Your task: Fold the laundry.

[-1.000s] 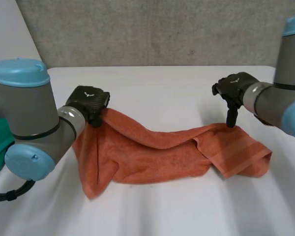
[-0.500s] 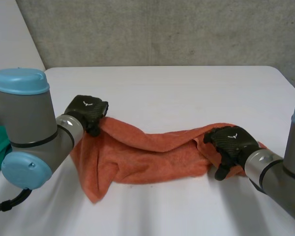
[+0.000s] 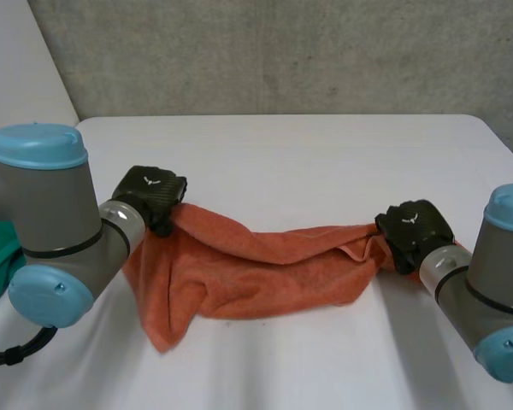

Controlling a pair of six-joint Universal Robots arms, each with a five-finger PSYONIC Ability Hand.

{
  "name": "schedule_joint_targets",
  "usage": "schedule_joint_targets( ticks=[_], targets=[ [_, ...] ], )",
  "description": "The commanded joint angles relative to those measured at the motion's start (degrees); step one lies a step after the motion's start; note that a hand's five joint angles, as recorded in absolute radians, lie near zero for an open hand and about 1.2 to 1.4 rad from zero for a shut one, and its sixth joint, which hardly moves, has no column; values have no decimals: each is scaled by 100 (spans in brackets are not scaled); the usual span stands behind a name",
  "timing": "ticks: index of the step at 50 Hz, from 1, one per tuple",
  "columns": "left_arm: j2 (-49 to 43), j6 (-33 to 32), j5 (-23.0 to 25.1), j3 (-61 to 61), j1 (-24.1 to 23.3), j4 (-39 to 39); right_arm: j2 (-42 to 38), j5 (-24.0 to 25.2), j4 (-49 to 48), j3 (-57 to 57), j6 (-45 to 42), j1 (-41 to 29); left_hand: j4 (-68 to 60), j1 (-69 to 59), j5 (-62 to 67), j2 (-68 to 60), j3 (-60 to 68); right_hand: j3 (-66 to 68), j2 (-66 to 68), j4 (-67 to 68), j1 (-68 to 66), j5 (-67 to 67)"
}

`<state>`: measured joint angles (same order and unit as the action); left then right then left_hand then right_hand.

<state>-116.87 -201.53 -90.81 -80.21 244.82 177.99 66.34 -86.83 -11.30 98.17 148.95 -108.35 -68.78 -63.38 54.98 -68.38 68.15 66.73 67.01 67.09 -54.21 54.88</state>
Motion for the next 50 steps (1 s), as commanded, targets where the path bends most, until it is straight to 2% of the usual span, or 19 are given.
schedule_joint_targets(
  ticks=[1, 10, 17, 22, 27, 31, 36, 40, 41, 44, 45, 48, 50],
  targets=[
    [-73, -18, -16, 50, 39, -36, 54, 52, 786, -737, -190, 16, -1122, -1662, 1502, -1162, 1185, 1327, 1299, 1291, -2579, 1512],
    [313, -624, -25, 330, 303, -405, 371, 605, 3728, -3159, -542, 525, -1122, -1662, 1502, -1162, 1185, 1327, 1299, 1291, -2579, 1512],
    [1086, -590, -25, 630, 303, -625, 379, 966, 4512, -4682, -516, 737, -1122, -1662, 1502, -1162, 1185, 1327, 1299, 1291, -2579, 1512],
    [1518, -590, -7, 647, 330, -766, 371, 1089, 5058, -5185, -533, 947, -1122, -1662, 1502, -1162, 1185, 1327, 1299, 1291, -2579, 1512],
    [1334, -625, 10, 647, 286, -898, 178, 1458, 5454, -5212, -569, 1088, -1122, -1662, 1502, -1162, 1185, 1327, 1299, 1291, -2579, 1512],
    [772, -651, 2, 770, 312, -872, -393, 1564, 5446, -5273, -586, 1088, -1122, -1662, 1502, -1162, 1185, 1327, 1299, 1291, -2579, 1512],
    [-1, -712, 2, 1595, 330, -688, -999, 1529, 4902, -5808, -507, 1027, -1122, -1662, 1502, -1162, 1185, 1327, 1299, 1291, -2579, 1512],
    [-643, -941, -86, 2763, 330, -47, -1448, 1424, 3725, -6380, -358, 1018, -1122, -1662, 1502, -1162, 1185, 1327, 1299, 1291, -2579, 1512],
    [-801, -1098, -147, 3183, 303, 381, -1501, 1345, 3088, -6520, -201, 1001, -1122, -1662, 1502, -1162, 1185, 1327, 1299, 1291, -2579, 1512],
    [-934, -1380, -262, 3687, 294, 1130, -1528, 1213, 1960, -6618, 142, 895, -1122, -1662, 1502, -1162, 1185, 1327, 1299, 1291, -2579, 1512],
    [-951, -1529, -297, 3836, 242, 1663, -1502, 1073, 1191, -6583, 404, 808, -1122, -1662, 1502, -1162, 1185, 1327, 1299, 1291, -2579, 1512],
    [-917, -1662, -358, 3847, 163, 2614, -1397, 818, 10, -6356, 827, 737, -1122, -1662, 1502, -1162, 1185, 1327, 1299, 1291, -2579, 1512],
    [-890, -1644, -359, 3794, 93, 2898, -1317, 747, -240, -6162, 951, 728, -1122, -1662, 1502, -1162, 1185, 1327, 1299, 1291, -2579, 1512]
  ],
)
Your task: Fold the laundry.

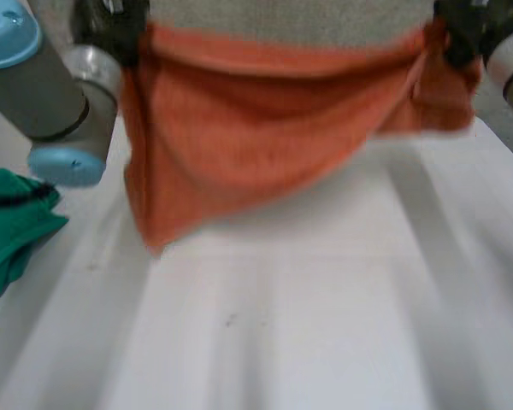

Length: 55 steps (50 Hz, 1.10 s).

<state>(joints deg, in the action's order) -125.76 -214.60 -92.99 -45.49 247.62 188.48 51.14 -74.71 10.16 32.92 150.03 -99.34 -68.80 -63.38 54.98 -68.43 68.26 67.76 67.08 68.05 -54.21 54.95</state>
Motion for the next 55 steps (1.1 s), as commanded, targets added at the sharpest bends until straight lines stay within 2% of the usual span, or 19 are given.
schedule_joint_targets(
  ticks=[1, 4, 9, 17, 22, 28, 33, 40, 45, 55],
  targets=[
    [16, -336, -158, 260, -248, 1902, 247, -483, -2422, 443, 896, -164, -1120, -1662, 1502, -1157, 1174, 1224, 1292, 1195, -2579, 1505],
    [130, -345, -211, -205, -451, 1877, 405, -396, -2422, 785, 976, -173, -1120, -1662, 1502, -1157, 1174, 1224, 1292, 1195, -2579, 1505],
    [516, -336, -237, -1259, -451, 1885, 660, -282, -2361, 1409, 967, -147, -1120, -1662, 1502, -1157, 1174, 1224, 1292, 1195, -2579, 1505],
    [561, -336, -237, -3061, -442, 1885, 547, 439, -1808, 2797, 844, -138, -1120, -1662, 1502, -1157, 1174, 1224, 1292, 1195, -2579, 1505],
    [184, -336, -263, -3878, -539, 1850, 90, 510, -1378, 3649, 126, -129, -1120, -1662, 1502, -1157, 1174, 1224, 1292, 1195, -2579, 1505],
    [130, -336, -377, -4389, -794, 1833, 124, 483, -710, 4152, -772, 37, -1120, -1662, 1502, -1157, 1174, 1224, 1292, 1195, -2579, 1505],
    [647, -302, -685, -4784, -803, 1570, 510, 544, -7, 4503, -1055, 204, -200, -742, 582, -237, 253, 1224, 1292, 1195, -2579, 1505],
    [1123, -301, -694, -5180, -803, 1341, 1143, 615, 179, 4952, -1116, 591, 1029, 487, -647, 992, -975, 1224, 1292, 1195, -2579, 1505],
    [1282, -310, -694, -5444, -785, 1349, 1512, 659, 162, 5364, -1116, 714, 3144, 2602, -2762, 3107, -3091, 1224, 1292, 1195, -2579, 1505],
    [1194, -292, -668, -5524, -179, 1349, 1742, 993, 13, 5752, -1002, 1013, 3453, 2911, -3071, 3416, -3399, 1224, 1292, 1195, -2579, 1505]
  ],
)
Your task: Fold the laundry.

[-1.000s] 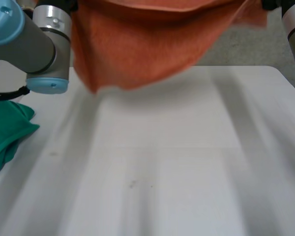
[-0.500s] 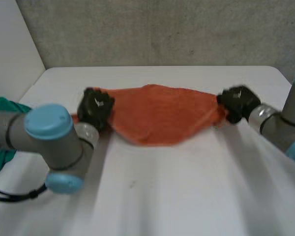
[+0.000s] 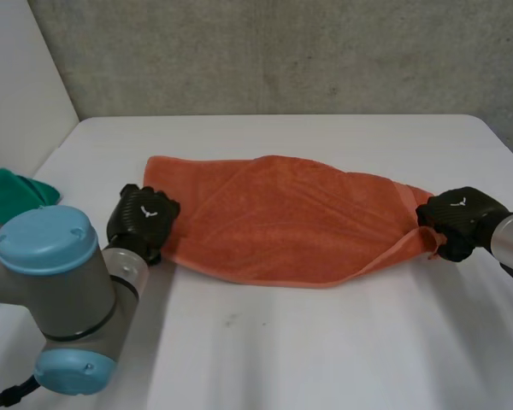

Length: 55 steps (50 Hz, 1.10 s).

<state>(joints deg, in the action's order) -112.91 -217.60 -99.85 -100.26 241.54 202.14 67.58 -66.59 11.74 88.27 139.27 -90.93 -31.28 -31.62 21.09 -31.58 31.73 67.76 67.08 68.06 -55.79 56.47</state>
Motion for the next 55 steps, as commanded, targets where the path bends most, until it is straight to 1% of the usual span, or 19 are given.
schedule_joint_targets(
  ticks=[1, 4, 8, 13, 16, 20, 21, 24, 25, 28, 32, 33, 36, 39, 40, 44, 48, 52, 55],
  targets=[
    [-91, 7, 18, -55, 473, -34, 97, 172, -181, 216, 117, 206, -299, -265, 317, -269, 254, 1224, 1292, 1194, -2421, 1353],
    [-91, 25, 18, -99, 587, -34, 97, 181, -225, 216, 205, 251, -283, -248, 301, -252, 237, 1224, 1292, 1194, -2421, 1353],
    [-38, 270, 159, -178, 702, -61, 97, 207, -234, 216, 354, 295, -283, -248, 301, -252, 237, 1224, 1292, 1194, -2421, 1353],
    [-20, 762, 571, -213, 850, -332, 88, 207, -339, 199, 478, 312, -333, -298, 351, -302, 287, 1224, 1292, 1194, -2421, 1353],
    [-55, 833, 651, -160, 1009, -482, 79, 207, -427, 181, 522, 347, -467, -433, 485, -437, 422, 1224, 1292, 1194, -2421, 1353],
    [-169, 834, 678, -72, 1220, -571, 88, 242, -454, 129, 680, 453, -1256, -1221, 1274, -1225, 1210, 1224, 1292, 1194, -2421, 1353],
    [-265, 816, 686, -37, 1273, -579, 80, 242, -445, 120, 706, 462, -2057, -2023, 2076, -2027, 2012, 1224, 1292, 1194, -2421, 1353],
    [-407, 763, 678, 24, 1308, -597, 71, 243, -436, 120, 715, 462, -3640, -3606, 3658, -3610, 3595, 1224, 1292, 1194, -2421, 1353],
    [-451, 763, 660, 59, 1334, -606, 71, 251, -427, 120, 706, 462, -4860, -4826, 4878, -4830, 4815, 1224, 1292, 1194, -2421, 1353],
    [-425, 763, 625, 68, 1343, -641, 79, 234, -418, 111, 663, 453, -4872, -4838, 4891, -4842, 4827, 1224, 1292, 1194, -2421, 1353],
    [154, 763, 625, -2, 1335, -825, 158, 199, -322, 76, 610, 462, -4872, -4838, 4891, -4842, 4827, 1224, 1292, 1194, -2421, 1353],
    [573, 781, 634, -54, 1335, -973, 306, 190, -208, 6, 618, 479, -4872, -4838, 4891, -4842, 4827, 1224, 1292, 1194, -2421, 1353],
    [1208, 781, 634, -151, 1317, -1229, 946, 198, 134, -161, 645, 523, -4872, -4838, 4891, -4842, 4827, 1224, 1292, 1194, -2421, 1353],
    [2095, 763, 634, -151, 1282, -1616, 1414, 225, 433, -319, 636, 637, -4872, -4838, 4891, -4842, 4827, 1224, 1292, 1194, -2421, 1353],
    [2568, 763, 642, -125, 1282, -1799, 1659, 216, 591, -459, 636, 724, -4872, -4838, 4891, -4842, 4827, 1224, 1292, 1194, -2421, 1353],
    [3571, 763, 695, 41, 1308, -2125, 2126, 216, 908, -898, 654, 822, -4872, -4838, 4891, -4842, 4827, 1224, 1292, 1194, -2421, 1353],
    [4013, 746, 686, 261, 1299, -2380, 2382, 207, 1329, -1259, 592, 848, -4872, -4838, 4891, -4842, 4827, 1224, 1292, 1194, -2421, 1353],
    [3953, 684, 695, 358, 1291, -2661, 2382, 234, 1821, -1523, 426, 883, -4872, -4838, 4891, -4842, 4827, 1224, 1292, 1194, -2421, 1353],
    [3672, 658, 695, 367, 1291, -2689, 2260, 234, 2007, -1550, 232, 919, -4872, -4838, 4891, -4842, 4827, 1224, 1292, 1194, -2421, 1353]
  ],
)
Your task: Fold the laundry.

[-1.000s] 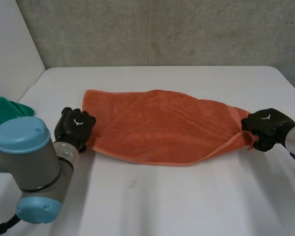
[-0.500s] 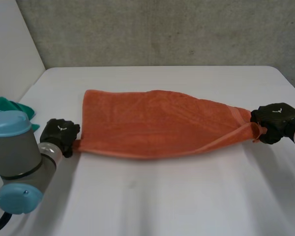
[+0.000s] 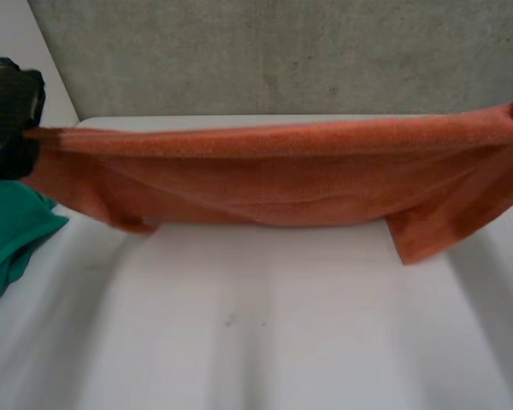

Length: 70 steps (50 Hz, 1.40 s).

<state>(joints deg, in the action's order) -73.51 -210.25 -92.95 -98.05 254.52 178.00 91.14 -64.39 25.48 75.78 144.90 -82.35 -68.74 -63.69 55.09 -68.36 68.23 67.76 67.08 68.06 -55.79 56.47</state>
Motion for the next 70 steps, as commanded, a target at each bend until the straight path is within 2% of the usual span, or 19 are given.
schedule_joint_targets(
  ticks=[1, 7, 10, 13, 15, 20, 25, 27, 29, 30, 32, 43, 51, 54, 59, 62, 66, 70],
  targets=[
    [-573, -103, 5, 172, -7, -275, -297, -29, 686, -257, -505, 61, -1126, -1631, 1491, -1164, 1177, 1224, 1292, 1194, -2421, 1353],
    [-2033, -332, -21, 646, -7, -292, -1466, -416, 757, -555, -1025, -202, -1126, -1631, 1491, -1164, 1177, 1224, 1292, 1194, -2421, 1353],
    [-3200, -638, -92, 1400, -77, -284, -2159, -1082, 722, -1028, -1043, -666, -1126, -1631, 1491, -1164, 1177, 1224, 1292, 1194, -2421, 1353],
    [-3800, -824, -109, 1981, -86, -275, -2617, -1470, 634, -1433, -1025, -992, -1126, -1631, 1491, -1164, 1177, 1224, 1292, 1194, -2421, 1353],
    [-4328, -1008, -144, 2701, -113, -275, -3013, -1734, 397, -1942, -1008, -1309, -1126, -1631, 1491, -1164, 1177, 1224, 1292, 1194, -2421, 1353],
    [-5023, -1272, -197, 4292, -297, -109, -3567, -1884, -586, -3093, -824, -1582, -1126, -1631, 1491, -1164, 1177, 1224, 1292, 1194, -2421, 1353],
    [-5155, -1325, -197, 5568, -385, 1093, -3805, -2033, -2001, -4333, -60, -1609, -1126, -1631, 1491, -1164, 1177, 1224, 1292, 1194, -2421, 1353],
    [-5094, -1308, -215, 5701, -368, 2016, -3762, -2174, -2757, -4642, 476, -1626, -1126, -1631, 1491, -1164, 1177, 1224, 1292, 1194, -2421, 1353],
    [-4980, -1308, -241, 5692, -376, 2596, -3674, -2279, -3223, -4651, 810, -1626, -1126, -1631, 1491, -1164, 1177, 1224, 1292, 1194, -2421, 1353],
    [-4762, -1316, -232, 5649, -385, 3121, -3526, -2323, -3486, -4625, 1073, -1618, -1126, -1631, 1491, -1164, 1177, 1224, 1292, 1194, -2421, 1353],
    [-4576, -1308, -241, 5535, -412, 3328, -3401, -2333, -3594, -4529, 1251, -1618, -1126, -1631, 1491, -1164, 1177, 1224, 1292, 1194, -2421, 1353],
    [-4268, -957, -232, 3822, -306, 3399, -3129, -2113, -3585, -3316, 1374, -1600, -1126, -1631, 1491, -1164, 1177, 1224, 1292, 1194, -2421, 1353],
    [-4408, -816, -127, 2204, -192, 3434, -3681, -1376, -3559, -2192, 1182, -1591, -1126, -1631, 1491, -1164, 1177, 1224, 1292, 1194, -2421, 1353],
    [-4820, -807, -92, 1799, -218, 3434, -3919, -1304, -3498, -1927, 936, -1600, -1126, -1631, 1491, -1164, 1177, 1224, 1292, 1194, -2421, 1353],
    [-5462, -877, -83, 1387, -306, 3373, -4481, -1331, -2885, -1602, 41, -1600, -1126, -1631, 1491, -1164, 1177, 1224, 1292, 1194, -2421, 1353],
    [-5516, -947, -92, 1184, -315, 3294, -4561, -1348, -2348, -1557, -286, -1582, -1126, -1631, 1491, -1164, 1177, 1224, 1292, 1194, -2421, 1353],
    [-5367, -1360, -109, 754, -341, 3092, -4474, -1357, -1337, -1478, -498, -1539, -1126, -1631, 1491, -1164, 1177, 1224, 1292, 1194, -2421, 1353],
    [-4674, -1790, -153, 218, -245, 2697, -4097, -1313, -624, -1207, -498, -1504, -1126, -1631, 1491, -1164, 1177, 1224, 1292, 1194, -2421, 1353]
  ],
)
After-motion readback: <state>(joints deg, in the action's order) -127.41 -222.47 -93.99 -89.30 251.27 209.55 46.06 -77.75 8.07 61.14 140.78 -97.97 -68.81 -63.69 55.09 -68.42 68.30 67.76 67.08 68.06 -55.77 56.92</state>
